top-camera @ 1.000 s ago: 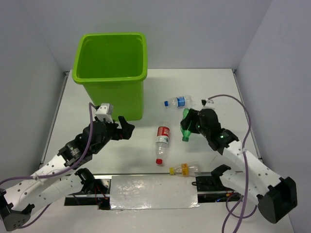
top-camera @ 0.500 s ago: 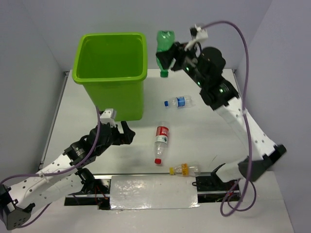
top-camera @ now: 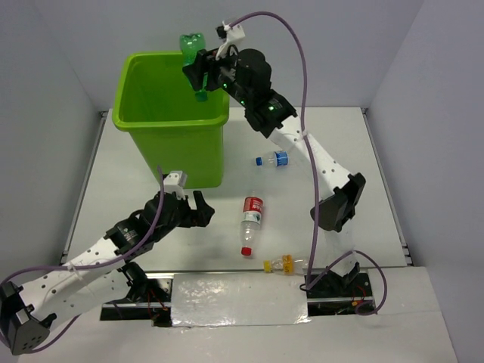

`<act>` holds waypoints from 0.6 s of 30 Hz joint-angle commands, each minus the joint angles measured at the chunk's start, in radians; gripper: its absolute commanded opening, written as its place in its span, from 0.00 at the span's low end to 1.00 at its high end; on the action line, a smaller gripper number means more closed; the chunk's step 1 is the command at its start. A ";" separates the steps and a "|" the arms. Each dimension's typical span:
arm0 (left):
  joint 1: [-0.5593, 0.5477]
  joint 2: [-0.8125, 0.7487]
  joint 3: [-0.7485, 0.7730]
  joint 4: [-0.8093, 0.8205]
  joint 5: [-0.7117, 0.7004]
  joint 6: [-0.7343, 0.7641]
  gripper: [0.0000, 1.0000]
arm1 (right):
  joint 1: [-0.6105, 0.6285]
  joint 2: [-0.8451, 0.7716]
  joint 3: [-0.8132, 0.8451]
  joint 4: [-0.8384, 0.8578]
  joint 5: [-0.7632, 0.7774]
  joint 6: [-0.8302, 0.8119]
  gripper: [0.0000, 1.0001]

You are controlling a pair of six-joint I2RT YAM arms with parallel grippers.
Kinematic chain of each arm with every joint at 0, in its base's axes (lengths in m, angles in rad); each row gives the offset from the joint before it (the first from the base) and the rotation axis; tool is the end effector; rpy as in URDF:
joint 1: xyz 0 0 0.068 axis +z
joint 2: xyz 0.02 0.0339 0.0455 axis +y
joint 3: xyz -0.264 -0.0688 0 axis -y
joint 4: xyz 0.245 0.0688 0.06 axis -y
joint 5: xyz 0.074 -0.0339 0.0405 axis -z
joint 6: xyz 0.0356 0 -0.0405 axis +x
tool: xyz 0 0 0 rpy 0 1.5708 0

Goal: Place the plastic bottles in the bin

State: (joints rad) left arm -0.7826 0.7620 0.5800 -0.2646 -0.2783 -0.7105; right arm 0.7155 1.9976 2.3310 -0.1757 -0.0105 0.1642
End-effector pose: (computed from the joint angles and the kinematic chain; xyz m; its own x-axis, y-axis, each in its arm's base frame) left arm 0.1334 -0.1189 0.2637 -0.5598 -0.3278 -0.7611 0.1810 0.8479 -0.4983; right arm 0.3389 0.2951 0.5079 0.0084 0.2239 -0.9746 -0.6742 0.7210 0.1598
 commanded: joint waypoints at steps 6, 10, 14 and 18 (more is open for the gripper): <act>-0.006 0.000 0.007 0.045 0.037 0.003 0.99 | 0.015 -0.071 0.005 -0.008 0.089 -0.060 0.93; -0.006 0.026 0.024 0.062 0.074 0.022 0.99 | 0.012 -0.166 -0.065 -0.019 0.118 -0.087 0.97; -0.004 0.051 0.029 0.093 0.125 0.037 0.99 | -0.020 -0.296 -0.197 -0.037 0.150 -0.086 1.00; -0.014 0.082 0.037 0.136 0.175 0.052 0.99 | -0.138 -0.446 -0.396 -0.070 0.072 0.018 1.00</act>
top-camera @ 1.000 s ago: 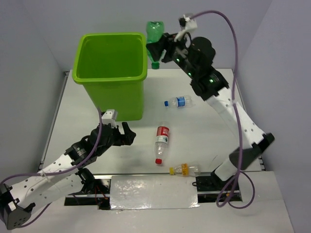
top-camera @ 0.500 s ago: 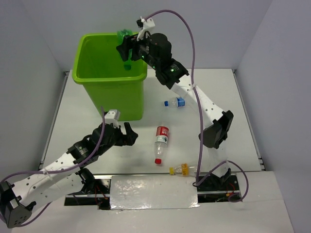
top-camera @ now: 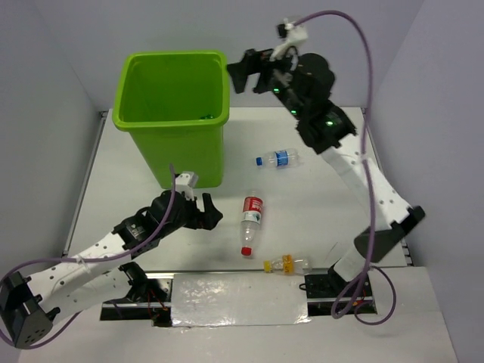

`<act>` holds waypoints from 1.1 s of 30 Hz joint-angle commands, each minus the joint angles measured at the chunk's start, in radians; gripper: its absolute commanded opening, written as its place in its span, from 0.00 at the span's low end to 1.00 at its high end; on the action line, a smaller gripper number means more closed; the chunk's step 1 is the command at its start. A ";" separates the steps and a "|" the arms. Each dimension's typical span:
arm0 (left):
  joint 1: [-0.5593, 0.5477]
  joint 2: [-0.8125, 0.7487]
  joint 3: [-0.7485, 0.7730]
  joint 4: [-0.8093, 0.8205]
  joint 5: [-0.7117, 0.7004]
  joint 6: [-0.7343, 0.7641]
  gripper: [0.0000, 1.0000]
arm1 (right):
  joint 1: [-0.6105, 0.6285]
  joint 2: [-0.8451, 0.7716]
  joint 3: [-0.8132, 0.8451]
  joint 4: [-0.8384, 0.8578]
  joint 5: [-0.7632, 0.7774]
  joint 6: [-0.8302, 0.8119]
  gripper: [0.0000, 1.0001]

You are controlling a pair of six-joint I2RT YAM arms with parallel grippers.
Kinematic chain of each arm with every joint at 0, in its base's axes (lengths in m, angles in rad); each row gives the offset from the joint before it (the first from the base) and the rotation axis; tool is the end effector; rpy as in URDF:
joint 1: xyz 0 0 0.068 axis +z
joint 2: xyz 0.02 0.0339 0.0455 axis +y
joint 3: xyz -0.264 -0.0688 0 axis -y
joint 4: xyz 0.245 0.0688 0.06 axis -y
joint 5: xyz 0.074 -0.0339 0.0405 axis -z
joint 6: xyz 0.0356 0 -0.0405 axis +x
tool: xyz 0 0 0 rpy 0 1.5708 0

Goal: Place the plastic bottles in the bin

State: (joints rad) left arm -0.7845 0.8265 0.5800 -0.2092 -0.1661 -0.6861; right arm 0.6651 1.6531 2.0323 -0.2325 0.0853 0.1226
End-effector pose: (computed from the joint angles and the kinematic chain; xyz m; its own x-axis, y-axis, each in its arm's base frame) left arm 0.1396 -0.1310 0.2581 -0.6158 -0.2681 -0.7409 0.2605 0.8182 -0.5126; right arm 0.2815 0.2169 0.5390 0.0471 0.1918 -0.9803 -0.5585 0.8187 0.1333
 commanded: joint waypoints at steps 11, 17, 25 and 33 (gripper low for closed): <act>-0.127 0.227 0.129 0.142 0.043 0.039 0.99 | -0.330 -0.630 -0.960 0.108 0.028 0.274 1.00; -0.162 0.411 0.234 0.152 0.059 0.054 0.99 | -0.363 -0.754 -1.277 0.142 0.082 0.413 1.00; -0.193 0.618 0.319 0.180 0.046 0.034 0.99 | -0.390 -0.765 -1.411 0.118 0.088 0.453 1.00; -0.206 0.802 0.411 0.165 -0.016 -0.016 0.99 | -0.400 -0.779 -1.445 0.124 0.090 0.445 1.00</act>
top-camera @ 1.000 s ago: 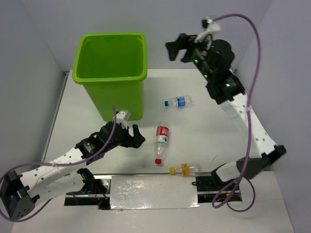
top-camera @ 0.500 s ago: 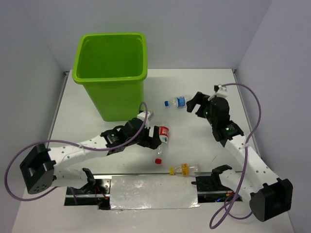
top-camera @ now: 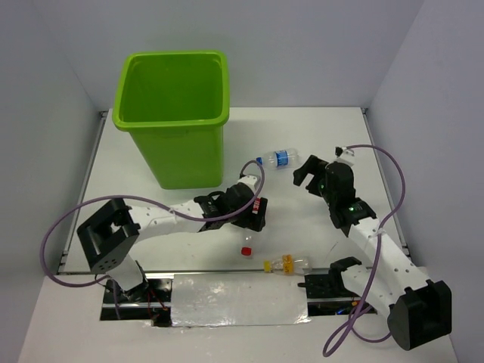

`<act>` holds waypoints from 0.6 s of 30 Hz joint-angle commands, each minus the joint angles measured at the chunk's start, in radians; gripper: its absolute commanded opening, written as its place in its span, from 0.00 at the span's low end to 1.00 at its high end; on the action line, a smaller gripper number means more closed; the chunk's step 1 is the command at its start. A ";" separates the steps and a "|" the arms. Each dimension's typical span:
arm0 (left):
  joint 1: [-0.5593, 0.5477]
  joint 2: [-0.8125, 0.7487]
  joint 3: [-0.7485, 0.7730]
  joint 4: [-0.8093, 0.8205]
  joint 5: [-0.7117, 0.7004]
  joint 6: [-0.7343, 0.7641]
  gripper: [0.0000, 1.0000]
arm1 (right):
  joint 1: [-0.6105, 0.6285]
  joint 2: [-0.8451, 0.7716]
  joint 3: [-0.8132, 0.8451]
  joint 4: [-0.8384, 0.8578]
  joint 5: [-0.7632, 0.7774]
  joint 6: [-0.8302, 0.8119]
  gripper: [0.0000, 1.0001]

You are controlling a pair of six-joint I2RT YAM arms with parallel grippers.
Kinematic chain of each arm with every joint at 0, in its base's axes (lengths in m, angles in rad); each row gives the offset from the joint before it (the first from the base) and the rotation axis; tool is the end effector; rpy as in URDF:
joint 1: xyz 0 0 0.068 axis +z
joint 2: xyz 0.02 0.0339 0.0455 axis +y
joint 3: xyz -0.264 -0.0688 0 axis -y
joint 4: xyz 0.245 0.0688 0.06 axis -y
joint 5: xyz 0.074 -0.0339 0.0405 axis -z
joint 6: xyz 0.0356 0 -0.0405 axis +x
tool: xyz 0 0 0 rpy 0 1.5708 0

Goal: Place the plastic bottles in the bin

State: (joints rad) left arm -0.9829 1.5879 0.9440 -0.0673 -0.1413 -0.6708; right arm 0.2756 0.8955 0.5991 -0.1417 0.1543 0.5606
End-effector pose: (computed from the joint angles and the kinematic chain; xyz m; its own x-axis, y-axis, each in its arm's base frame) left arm 0.1923 -0.2795 0.2071 -0.7589 0.0290 -0.6506 0.3739 0.8373 -0.3989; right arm 0.1994 0.0507 0.2591 -0.4175 0.4279 -0.8016 0.1027 0.8987 0.4263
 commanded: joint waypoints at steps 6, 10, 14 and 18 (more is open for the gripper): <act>-0.008 0.127 0.124 -0.040 -0.084 -0.038 0.92 | -0.013 -0.040 -0.015 0.018 0.045 -0.002 1.00; -0.016 0.161 0.157 -0.084 -0.125 -0.067 0.83 | -0.015 -0.066 -0.019 -0.010 0.077 0.002 1.00; -0.037 0.204 0.231 -0.199 -0.231 -0.073 0.82 | -0.015 -0.128 -0.028 -0.029 0.111 -0.004 1.00; -0.040 0.221 0.242 -0.203 -0.206 -0.081 0.75 | -0.015 -0.187 -0.047 -0.038 0.134 -0.005 1.00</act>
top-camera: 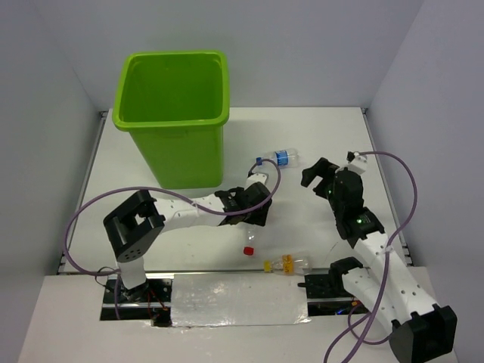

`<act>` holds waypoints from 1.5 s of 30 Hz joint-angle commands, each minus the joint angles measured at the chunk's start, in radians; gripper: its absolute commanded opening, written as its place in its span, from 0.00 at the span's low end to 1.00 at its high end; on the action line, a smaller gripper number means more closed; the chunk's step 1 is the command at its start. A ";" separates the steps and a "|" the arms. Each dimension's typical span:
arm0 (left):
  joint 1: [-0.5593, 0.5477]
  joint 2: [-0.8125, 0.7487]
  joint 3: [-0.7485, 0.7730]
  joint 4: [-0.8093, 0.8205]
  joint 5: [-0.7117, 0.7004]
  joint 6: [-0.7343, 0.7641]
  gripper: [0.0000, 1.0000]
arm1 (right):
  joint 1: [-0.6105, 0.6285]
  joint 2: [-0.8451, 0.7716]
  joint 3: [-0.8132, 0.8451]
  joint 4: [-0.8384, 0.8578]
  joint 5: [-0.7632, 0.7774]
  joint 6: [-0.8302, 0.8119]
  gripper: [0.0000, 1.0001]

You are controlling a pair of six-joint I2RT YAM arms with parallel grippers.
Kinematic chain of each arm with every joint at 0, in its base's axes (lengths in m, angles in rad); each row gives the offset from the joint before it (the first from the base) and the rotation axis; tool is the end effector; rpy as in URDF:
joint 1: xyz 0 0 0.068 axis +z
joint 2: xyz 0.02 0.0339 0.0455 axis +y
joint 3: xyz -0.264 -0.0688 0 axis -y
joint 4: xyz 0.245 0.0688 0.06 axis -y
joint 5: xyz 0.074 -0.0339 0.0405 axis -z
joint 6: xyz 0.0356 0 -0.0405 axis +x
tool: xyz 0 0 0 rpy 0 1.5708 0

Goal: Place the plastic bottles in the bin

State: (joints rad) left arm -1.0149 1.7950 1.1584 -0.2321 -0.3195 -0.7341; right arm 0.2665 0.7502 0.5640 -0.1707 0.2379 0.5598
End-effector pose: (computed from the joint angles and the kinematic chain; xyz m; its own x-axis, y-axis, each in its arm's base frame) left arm 0.2105 -0.3177 0.1912 -0.7677 0.0304 -0.6401 0.2493 0.9343 -0.2546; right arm 0.1763 0.0394 0.2692 -0.3084 0.4508 -0.8377 0.1426 0.8926 0.4278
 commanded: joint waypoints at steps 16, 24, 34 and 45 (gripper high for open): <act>-0.060 -0.236 0.228 -0.136 -0.061 0.179 0.34 | -0.006 -0.138 -0.029 -0.029 0.035 -0.015 1.00; -0.059 -0.390 0.487 -0.135 -0.252 0.396 0.37 | -0.006 -0.117 -0.033 -0.007 0.027 -0.014 1.00; 0.339 -0.411 0.684 -0.019 -0.279 0.420 0.37 | -0.006 -0.084 -0.032 0.000 0.041 -0.008 1.00; 0.682 -0.353 0.695 -0.061 -0.240 0.052 0.71 | -0.004 0.021 -0.009 0.030 0.009 -0.049 0.99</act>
State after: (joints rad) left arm -0.3771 1.4258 1.8347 -0.2836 -0.6003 -0.5461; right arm 0.2649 0.7490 0.5354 -0.1757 0.2516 0.5373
